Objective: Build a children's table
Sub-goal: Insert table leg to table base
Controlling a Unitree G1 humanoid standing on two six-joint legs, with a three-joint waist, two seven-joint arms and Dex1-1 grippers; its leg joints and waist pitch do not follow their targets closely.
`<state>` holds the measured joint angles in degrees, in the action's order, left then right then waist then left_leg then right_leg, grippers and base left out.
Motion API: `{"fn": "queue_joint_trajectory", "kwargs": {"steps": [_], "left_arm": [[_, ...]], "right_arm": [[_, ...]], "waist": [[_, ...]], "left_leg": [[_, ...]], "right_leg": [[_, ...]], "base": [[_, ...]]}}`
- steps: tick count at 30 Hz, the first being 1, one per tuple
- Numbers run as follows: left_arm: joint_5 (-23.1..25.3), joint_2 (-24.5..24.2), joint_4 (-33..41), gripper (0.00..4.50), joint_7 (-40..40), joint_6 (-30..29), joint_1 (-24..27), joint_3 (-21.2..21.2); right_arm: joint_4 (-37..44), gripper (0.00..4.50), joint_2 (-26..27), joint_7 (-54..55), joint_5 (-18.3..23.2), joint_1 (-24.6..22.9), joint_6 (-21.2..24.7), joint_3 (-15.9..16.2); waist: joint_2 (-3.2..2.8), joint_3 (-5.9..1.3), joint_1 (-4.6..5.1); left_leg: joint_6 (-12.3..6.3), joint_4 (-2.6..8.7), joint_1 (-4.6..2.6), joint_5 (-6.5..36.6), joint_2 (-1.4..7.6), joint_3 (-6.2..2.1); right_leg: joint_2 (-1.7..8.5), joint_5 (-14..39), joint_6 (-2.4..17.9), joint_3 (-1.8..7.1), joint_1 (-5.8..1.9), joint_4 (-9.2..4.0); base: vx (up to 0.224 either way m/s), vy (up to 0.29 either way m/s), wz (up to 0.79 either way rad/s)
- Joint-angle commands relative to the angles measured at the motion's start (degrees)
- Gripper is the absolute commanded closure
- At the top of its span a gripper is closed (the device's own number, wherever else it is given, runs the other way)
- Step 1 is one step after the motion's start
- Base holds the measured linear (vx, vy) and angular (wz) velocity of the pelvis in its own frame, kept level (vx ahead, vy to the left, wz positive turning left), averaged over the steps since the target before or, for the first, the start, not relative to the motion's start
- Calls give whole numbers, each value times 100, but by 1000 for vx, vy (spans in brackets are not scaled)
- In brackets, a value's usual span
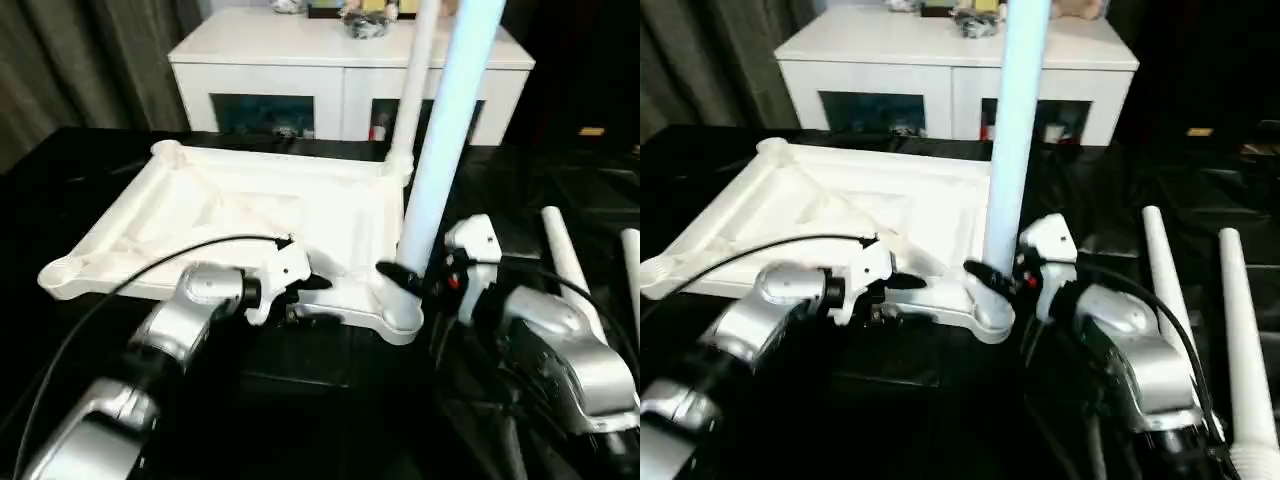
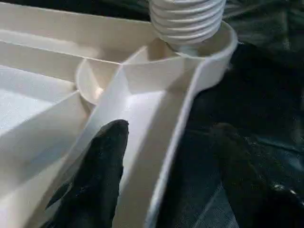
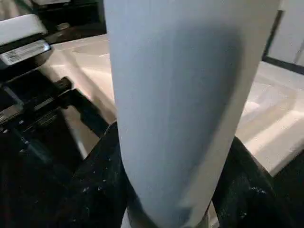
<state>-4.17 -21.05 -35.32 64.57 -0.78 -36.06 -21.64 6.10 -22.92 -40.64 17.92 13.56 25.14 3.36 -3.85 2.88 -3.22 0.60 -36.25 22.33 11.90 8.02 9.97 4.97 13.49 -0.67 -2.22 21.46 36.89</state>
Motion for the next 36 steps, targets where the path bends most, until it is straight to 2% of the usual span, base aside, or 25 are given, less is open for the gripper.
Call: {"fn": "queue_joint_trajectory", "kwargs": {"steps": [1,2,4,5,8,9,10,11,12,13,14,15,16,17,18,21,23,25,27,29,32,33,36], "left_arm": [[152,31,-481,168,369,281,-377,-138],[202,66,-661,168,481,374,-500,-165],[252,100,-818,178,580,445,-606,-199],[311,137,-963,192,636,515,-695,-241],[492,257,-1390,212,674,776,-907,-340],[553,303,-1546,214,652,883,-975,-359],[620,352,-1701,224,619,979,-1045,-386],[665,385,-1803,238,600,1035,-1093,-407],[706,431,-1962,238,594,1118,-1162,-416],[706,431,-1962,249,594,1118,-1162,-416],[808,498,-2252,255,591,1247,-1278,-446],[869,527,-2406,255,583,1318,-1333,-455],[917,543,-2521,271,565,1364,-1376,-464],[955,564,-2645,271,554,1430,-1421,-462],[965,582,-2723,292,542,1464,-1455,-447],[984,611,-2850,292,521,1511,-1510,-421],[990,623,-2938,334,522,1521,-1540,-393],[1027,615,-3019,340,515,1561,-1560,-383],[1088,629,-3163,350,504,1644,-1598,-339],[1098,627,-3231,375,519,1667,-1607,-297],[1087,598,-3335,388,572,1707,-1591,-227],[1046,597,-3343,395,598,1683,-1578,-188],[1006,591,-3355,425,656,1659,-1558,-133]], "right_arm": [[223,264,-77,-79,89,-25,85,4],[259,264,-93,-77,97,-43,98,-3],[300,264,-108,-70,104,-69,111,-10],[351,264,-121,-60,107,-108,120,-15],[474,264,-152,-41,98,-208,139,-22],[523,264,-163,-38,102,-243,153,-26],[582,264,-176,-31,105,-282,170,-30],[619,264,-187,-25,103,-306,180,-33],[663,264,-201,-21,108,-333,202,-40],[663,264,-201,-21,108,-333,202,-40],[767,264,-234,-12,125,-402,246,-56],[817,264,-250,-5,136,-435,269,-66],[857,264,-265,5,135,-461,281,-75],[883,264,-274,14,135,-479,290,-81],[901,264,-278,19,141,-488,299,-89],[917,264,-289,24,149,-495,306,-105],[925,264,-295,26,150,-496,309,-110],[928,264,-297,29,140,-487,307,-94],[933,264,-299,35,140,-479,313,-84],[926,264,-293,34,143,-462,318,-72],[897,264,-276,17,150,-417,318,-40],[884,264,-274,10,151,-402,315,-34],[840,264,-267,1,147,-369,302,-27]], "waist": [[-113,-356,6],[-66,-351,13],[-91,-365,12],[-82,-359,8],[-213,-384,17],[-180,-395,25],[-222,-394,30],[-299,-400,29],[-306,-391,47],[-266,-393,60],[-334,-399,66],[-310,-389,85],[-325,-388,99],[-307,-381,122],[-344,-388,130],[-345,-378,173],[-351,-377,176],[-360,-380,175],[-327,-381,171],[-337,-383,159],[-327,-380,151],[-295,-384,151],[-310,-384,146]], "left_leg": [[-9,548,-172,1287,473,-212],[11,556,-193,1390,471,-191],[32,548,-167,1349,476,-203],[-37,541,-147,1245,473,-196],[-160,509,-133,1073,480,-210],[-239,495,-119,1007,467,-203],[-274,486,-116,984,456,-201],[-294,475,-117,958,467,-212],[-310,490,-119,1000,476,-219],[-311,500,-124,1035,482,-215],[-327,485,-117,1009,473,-221],[-334,493,-109,1062,471,-222],[-355,493,-105,1067,475,-224],[-379,498,-97,1068,466,-219],[-401,490,-105,1036,469,-225],[-419,505,-97,1106,478,-227],[-422,505,-99,1133,479,-225],[-441,506,-104,1098,486,-226],[-476,504,-101,1059,482,-222],[-482,506,-104,1044,489,-225],[-498,514,-104,1028,497,-224],[-514,517,-101,1004,504,-223],[-559,511,-98,945,504,-219]], "right_leg": [[417,-231,1710,242,-192,-426],[402,-133,1698,242,-181,-459],[440,-224,1738,252,-230,-433],[449,-262,1734,249,-238,-445],[465,-443,1732,238,-258,-419],[465,-461,1728,236,-271,-427],[462,-429,1716,235,-265,-438],[473,-401,1713,233,-271,-433],[452,-371,1700,221,-265,-446],[446,-366,1691,221,-272,-456],[460,-372,1705,220,-274,-440],[463,-277,1701,219,-286,-462],[468,-219,1696,220,-290,-468],[455,-189,1680,219,-286,-485],[463,-161,1681,215,-279,-479],[458,-67,1691,207,-276,-496],[464,-21,1711,214,-274,-499],[462,-53,1709,215,-265,-496],[459,-87,1708,214,-259,-502],[470,-78,1702,213,-258,-493],[475,-57,1708,213,-253,-493],[477,-97,1708,215,-254,-492],[486,-165,1726,211,-247,-482]], "base": [[0,0,0],[0,0,0],[0,0,0],[0,0,0],[0,0,0],[0,0,0],[0,0,0],[0,0,0],[0,0,0],[0,0,0],[0,0,0],[0,0,0],[0,0,0],[0,0,0],[0,0,0],[0,0,0],[0,0,0],[0,0,0],[0,0,0],[0,0,0],[0,0,0],[0,0,0],[0,0,0]]}}
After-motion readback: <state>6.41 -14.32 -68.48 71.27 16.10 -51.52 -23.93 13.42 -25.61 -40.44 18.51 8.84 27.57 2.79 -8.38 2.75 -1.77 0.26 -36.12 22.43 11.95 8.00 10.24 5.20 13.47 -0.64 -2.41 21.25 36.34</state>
